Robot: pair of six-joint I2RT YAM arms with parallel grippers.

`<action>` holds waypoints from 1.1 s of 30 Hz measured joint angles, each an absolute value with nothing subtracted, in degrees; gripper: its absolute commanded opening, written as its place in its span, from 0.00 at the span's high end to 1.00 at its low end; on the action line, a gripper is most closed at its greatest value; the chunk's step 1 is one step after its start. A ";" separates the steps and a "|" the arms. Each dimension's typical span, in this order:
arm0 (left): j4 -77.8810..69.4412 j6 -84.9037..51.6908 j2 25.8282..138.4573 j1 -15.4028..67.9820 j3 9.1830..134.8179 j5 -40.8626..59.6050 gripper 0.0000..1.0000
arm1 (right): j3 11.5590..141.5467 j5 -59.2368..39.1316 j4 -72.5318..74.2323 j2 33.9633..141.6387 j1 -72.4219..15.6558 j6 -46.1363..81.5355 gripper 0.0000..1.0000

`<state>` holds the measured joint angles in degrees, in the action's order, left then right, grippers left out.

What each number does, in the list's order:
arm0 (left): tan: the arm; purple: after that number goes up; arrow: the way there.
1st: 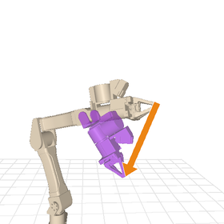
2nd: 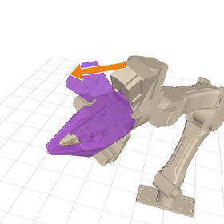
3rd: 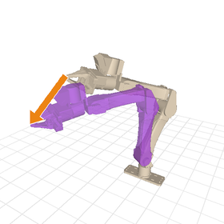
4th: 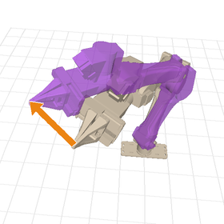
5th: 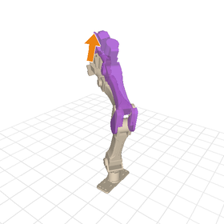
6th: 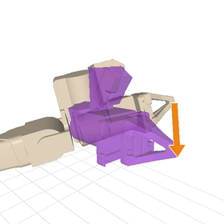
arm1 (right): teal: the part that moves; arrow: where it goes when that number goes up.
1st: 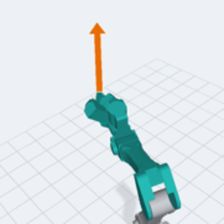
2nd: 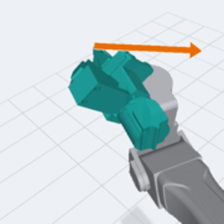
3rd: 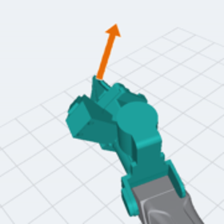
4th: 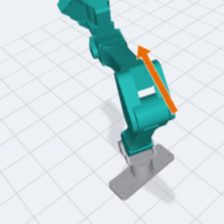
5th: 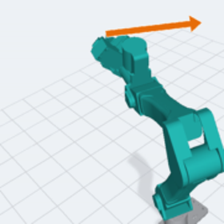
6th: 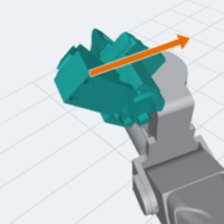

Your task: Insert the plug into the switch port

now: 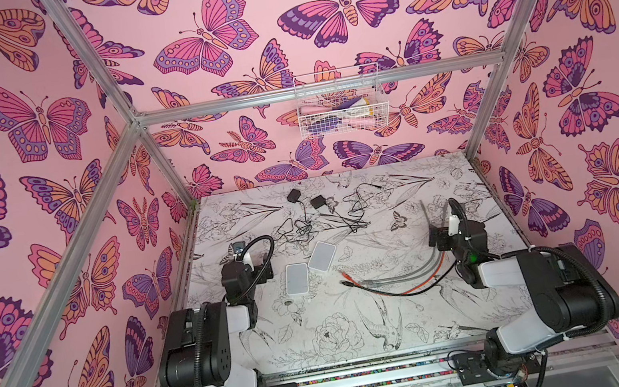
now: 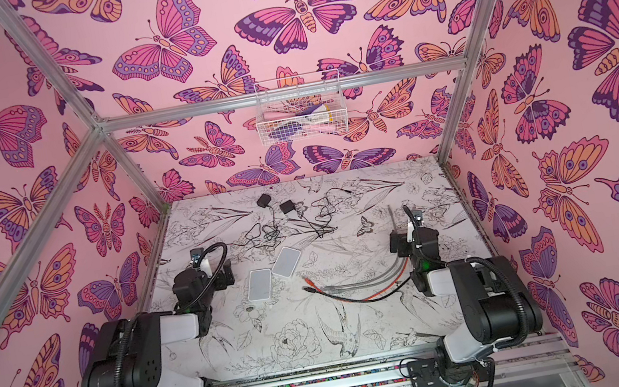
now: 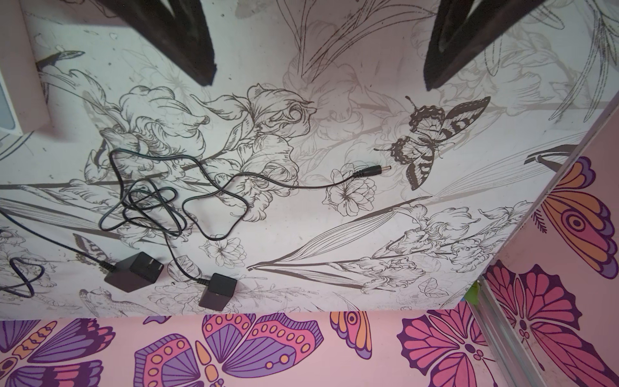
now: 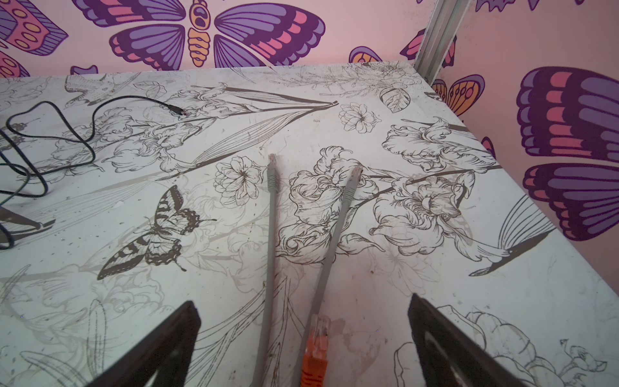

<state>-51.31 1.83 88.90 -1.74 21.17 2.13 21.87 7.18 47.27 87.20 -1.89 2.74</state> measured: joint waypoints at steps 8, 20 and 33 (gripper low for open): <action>-51.31 1.02 88.90 -2.22 21.17 2.48 0.01 | 21.87 7.18 47.24 87.20 -1.89 2.76 0.01; -23.79 -6.42 63.24 9.65 34.52 -14.35 0.00 | 32.08 4.21 24.14 68.23 -2.52 2.07 0.01; 2.00 -15.59 78.56 11.25 48.12 1.06 0.10 | 41.36 -14.68 -3.09 57.41 -8.54 26.98 0.09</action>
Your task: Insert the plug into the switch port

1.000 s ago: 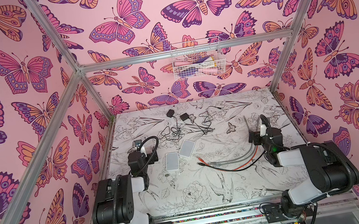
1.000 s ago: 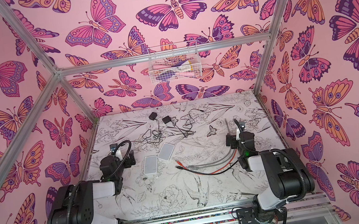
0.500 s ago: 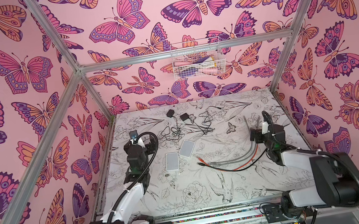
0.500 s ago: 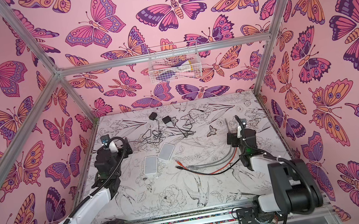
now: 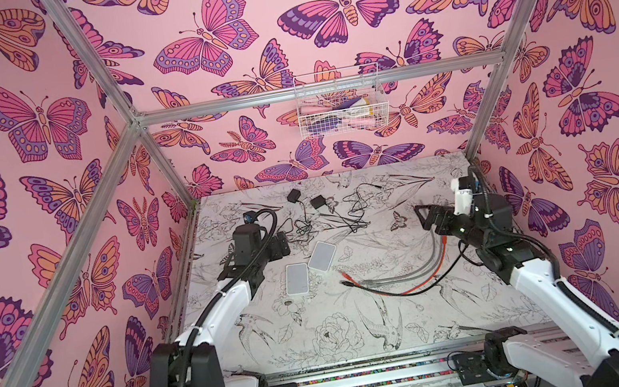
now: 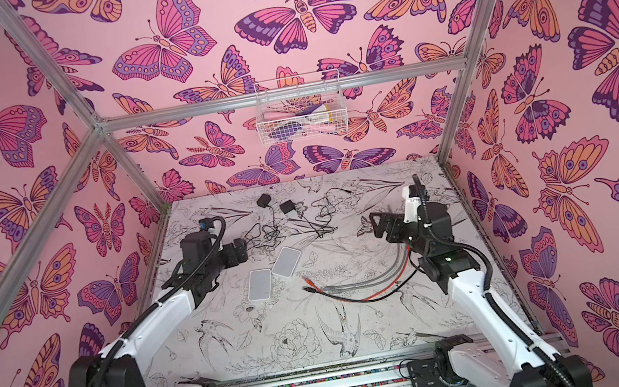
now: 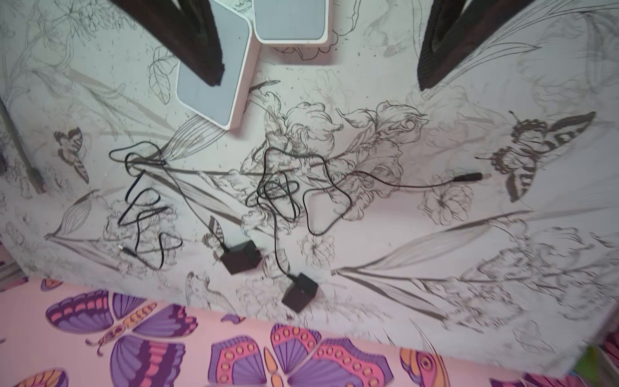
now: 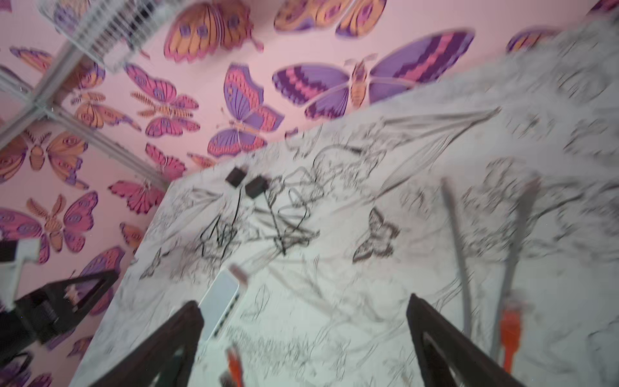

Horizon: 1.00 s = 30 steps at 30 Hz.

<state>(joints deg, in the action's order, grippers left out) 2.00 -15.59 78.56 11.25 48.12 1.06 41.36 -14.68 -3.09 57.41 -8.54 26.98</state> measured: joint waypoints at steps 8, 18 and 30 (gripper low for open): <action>10.79 -18.74 90.30 6.22 59.18 4.16 0.21 | 45.12 -16.16 -13.32 58.89 -13.78 23.46 0.16; 18.92 -16.99 102.52 1.30 74.70 1.28 0.23 | 45.12 -21.63 -13.91 61.14 -20.18 19.11 0.16; 27.55 -14.20 116.44 0.38 88.64 4.38 0.22 | 45.10 -23.20 -14.15 63.53 -23.75 17.96 0.16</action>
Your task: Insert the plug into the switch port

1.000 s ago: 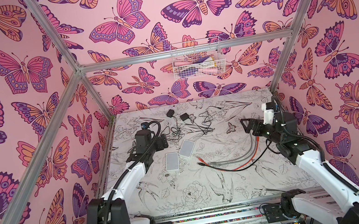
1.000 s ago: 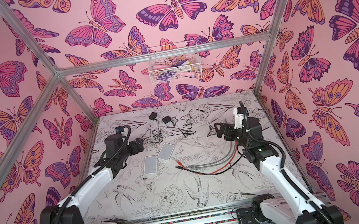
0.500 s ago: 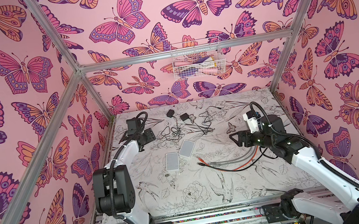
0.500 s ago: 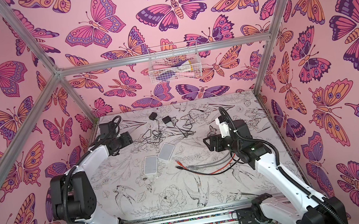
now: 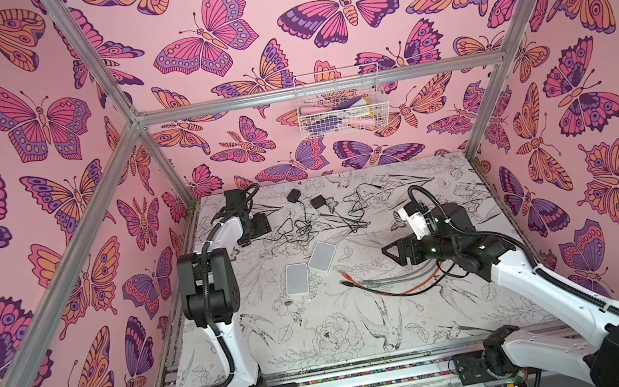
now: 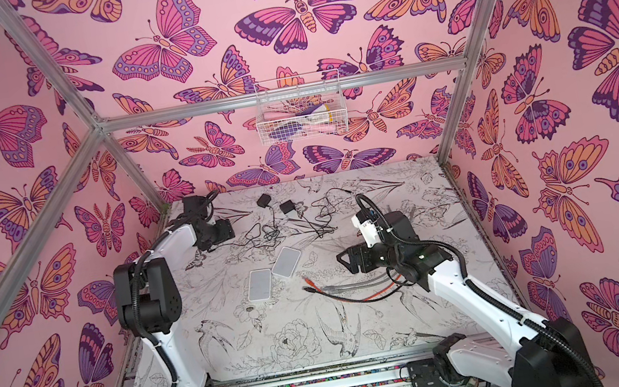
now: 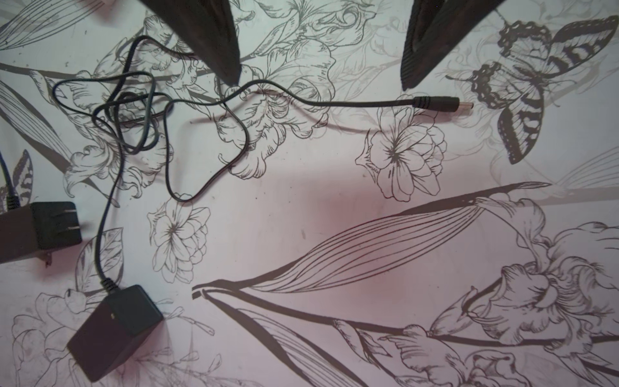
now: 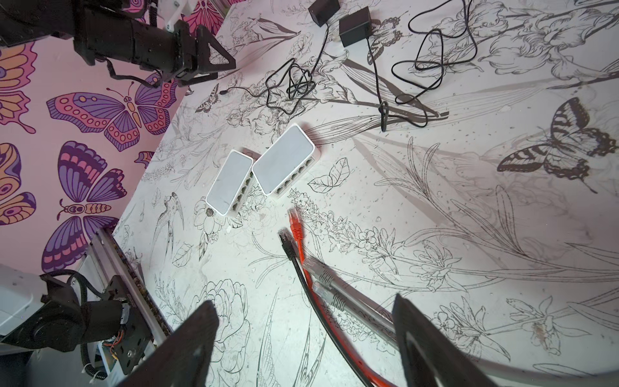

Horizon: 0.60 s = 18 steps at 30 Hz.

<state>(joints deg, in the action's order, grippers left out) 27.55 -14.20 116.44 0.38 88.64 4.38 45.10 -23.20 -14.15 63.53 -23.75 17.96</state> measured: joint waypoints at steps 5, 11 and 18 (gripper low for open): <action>29.56 -14.15 118.96 -0.16 90.26 5.26 0.22 | 45.04 -23.18 -14.15 63.53 -23.77 18.13 0.17; 32.01 -14.13 122.04 -0.43 92.75 5.85 0.22 | 44.36 -23.18 -14.04 63.53 -23.79 18.41 0.17; 33.80 -14.20 123.87 -0.36 94.26 7.27 0.24 | 43.07 -23.18 -14.00 62.81 -24.16 19.44 0.18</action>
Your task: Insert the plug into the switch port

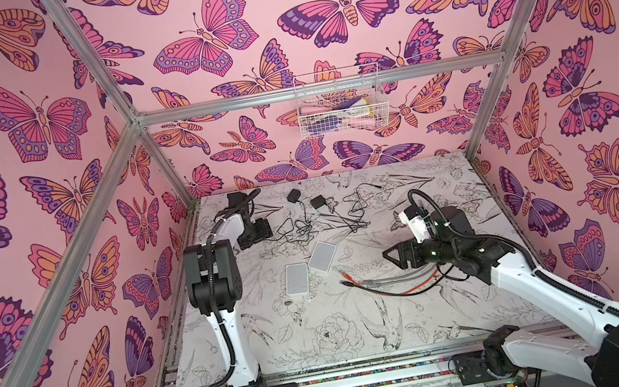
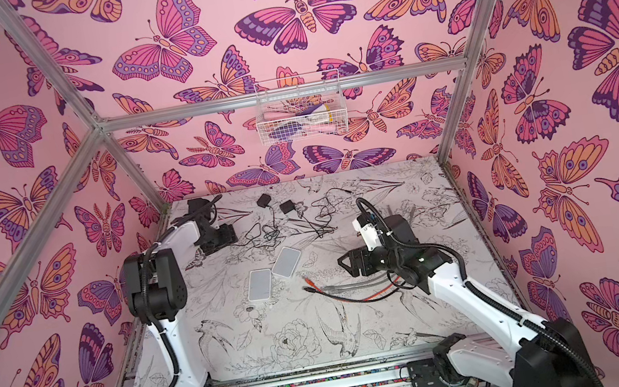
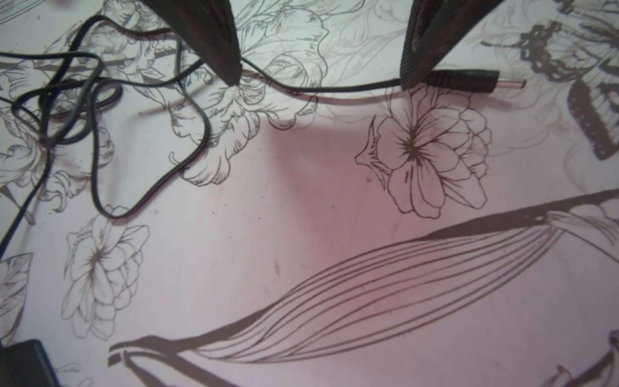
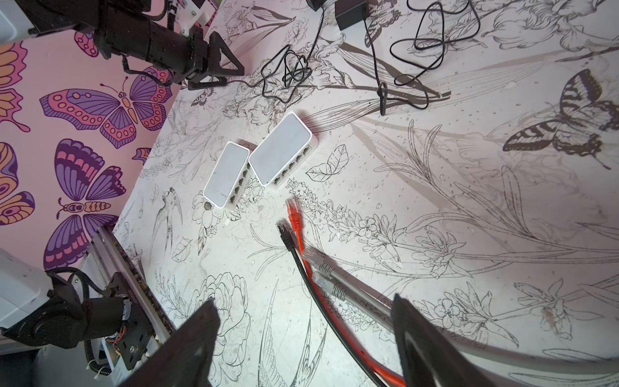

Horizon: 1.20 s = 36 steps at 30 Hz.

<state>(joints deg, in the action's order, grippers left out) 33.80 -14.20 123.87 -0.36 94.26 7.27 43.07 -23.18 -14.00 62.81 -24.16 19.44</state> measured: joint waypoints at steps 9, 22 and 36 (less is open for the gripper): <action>33.95 -15.46 121.25 1.04 89.36 9.06 0.25 | 42.92 -22.94 -14.00 60.75 -24.23 20.34 0.18; 34.13 -18.44 112.05 5.21 81.52 12.45 0.26 | 41.91 -22.35 -14.02 58.92 -24.43 21.08 0.19; 39.18 -17.93 125.43 -0.54 104.55 13.06 0.29 | 41.25 -22.20 -14.41 57.78 -24.43 21.19 0.19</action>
